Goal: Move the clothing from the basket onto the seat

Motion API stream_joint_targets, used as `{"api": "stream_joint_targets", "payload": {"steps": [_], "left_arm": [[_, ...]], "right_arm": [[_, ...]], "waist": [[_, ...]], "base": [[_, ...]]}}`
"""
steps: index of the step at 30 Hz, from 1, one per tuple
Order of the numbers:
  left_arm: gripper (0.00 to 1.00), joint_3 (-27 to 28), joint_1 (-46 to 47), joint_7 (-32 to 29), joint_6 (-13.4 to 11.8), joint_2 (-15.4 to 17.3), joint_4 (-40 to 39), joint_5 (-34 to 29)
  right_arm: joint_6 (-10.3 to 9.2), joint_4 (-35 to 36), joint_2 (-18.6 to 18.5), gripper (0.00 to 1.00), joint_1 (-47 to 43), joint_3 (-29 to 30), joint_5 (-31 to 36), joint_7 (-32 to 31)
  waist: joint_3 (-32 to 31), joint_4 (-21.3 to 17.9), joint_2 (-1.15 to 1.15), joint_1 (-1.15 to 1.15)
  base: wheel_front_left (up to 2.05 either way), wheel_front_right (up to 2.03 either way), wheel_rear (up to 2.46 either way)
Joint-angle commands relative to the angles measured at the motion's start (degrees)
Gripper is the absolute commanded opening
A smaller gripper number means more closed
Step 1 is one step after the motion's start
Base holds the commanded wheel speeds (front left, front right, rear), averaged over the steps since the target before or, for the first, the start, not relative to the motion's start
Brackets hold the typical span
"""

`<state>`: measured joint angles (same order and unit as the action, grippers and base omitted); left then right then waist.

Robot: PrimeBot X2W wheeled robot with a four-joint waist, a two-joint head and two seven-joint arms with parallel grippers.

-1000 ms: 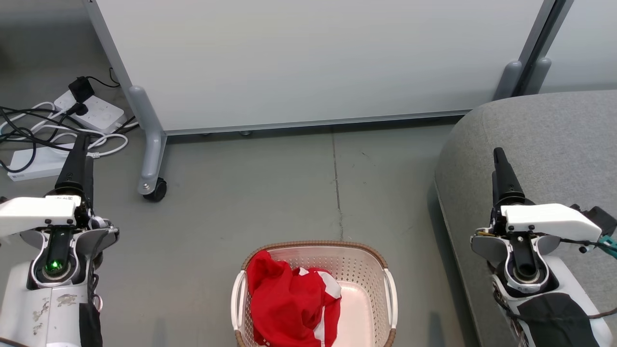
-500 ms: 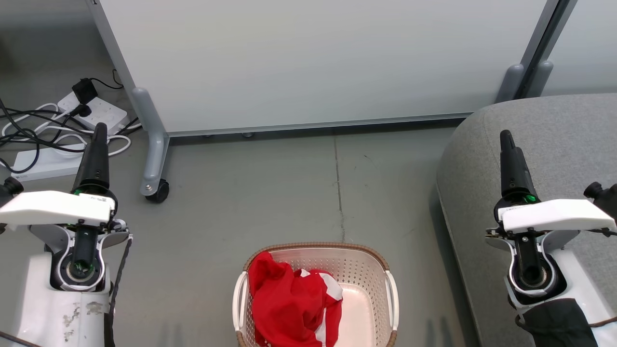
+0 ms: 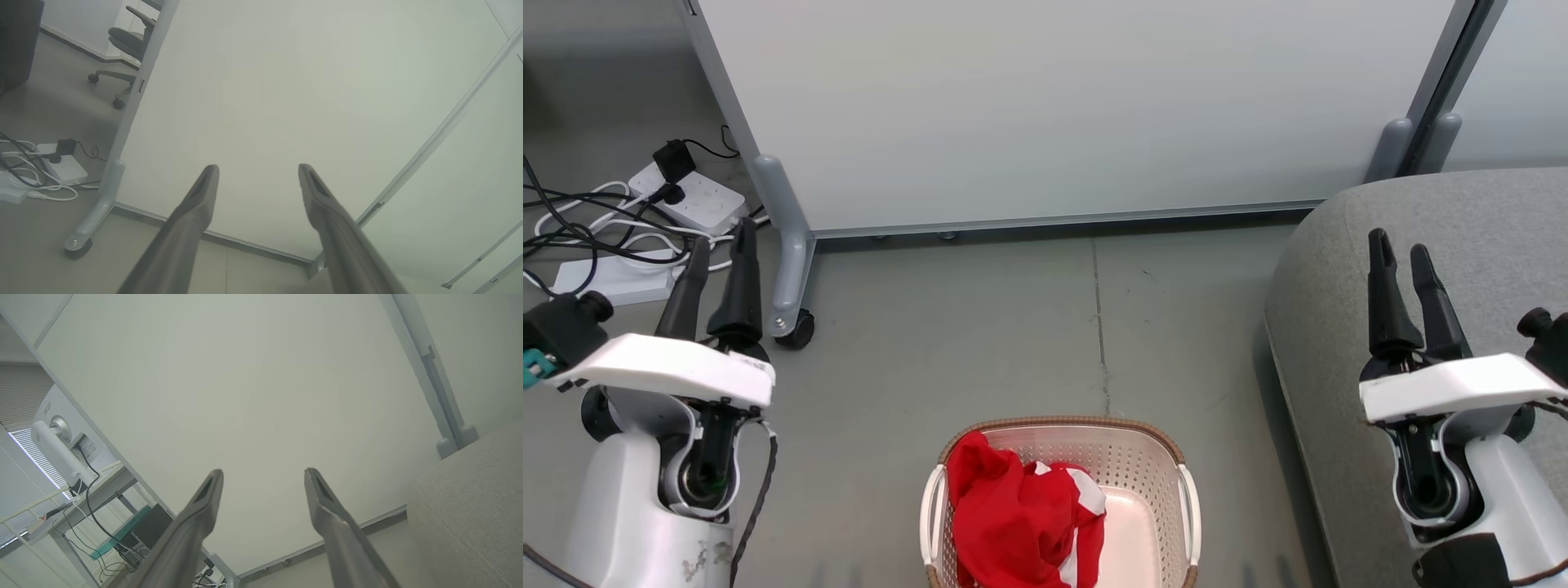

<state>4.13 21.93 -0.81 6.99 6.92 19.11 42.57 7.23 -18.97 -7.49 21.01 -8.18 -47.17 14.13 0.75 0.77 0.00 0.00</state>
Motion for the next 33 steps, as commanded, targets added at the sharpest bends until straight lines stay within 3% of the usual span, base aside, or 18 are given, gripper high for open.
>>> {"api": "stream_joint_targets", "payload": {"steps": [1, 11, 23, 33], "left_arm": [[1.00, -0.70, 0.27, 0.69, -0.05, 0.95, -1.34, -2.13], [1.00, -4.16, -2.61, 3.41, -0.91, 1.41, -1.04, -11.07], [1.00, -6.69, -5.97, 5.14, -2.11, 0.66, -0.44, -17.80], [1.00, -7.77, -8.65, 6.80, -4.52, -0.25, -0.87, -22.56]], "right_arm": [[0.20, 1.24, -0.63, 1.00, -0.01, 0.32, 2.47, 0.22], [0.23, 1.76, 0.24, 1.00, -2.45, 1.22, 11.16, -1.27], [0.27, 2.18, 0.76, 1.00, -5.23, 2.09, 18.63, -3.44], [0.30, 1.46, 1.24, 1.00, -7.23, 3.64, 24.32, -4.76]], "waist": [[-0.08, 0.06, 0.00, 0.00], [-0.55, 0.27, 0.00, 0.00], [-1.01, 0.61, 0.00, 0.00], [-1.33, 0.72, 0.00, 0.00]], "base": [[0.00, 0.00, 0.00], [0.00, 0.00, 0.00], [0.00, 0.00, 0.00], [0.00, 0.00, 0.00]]}}
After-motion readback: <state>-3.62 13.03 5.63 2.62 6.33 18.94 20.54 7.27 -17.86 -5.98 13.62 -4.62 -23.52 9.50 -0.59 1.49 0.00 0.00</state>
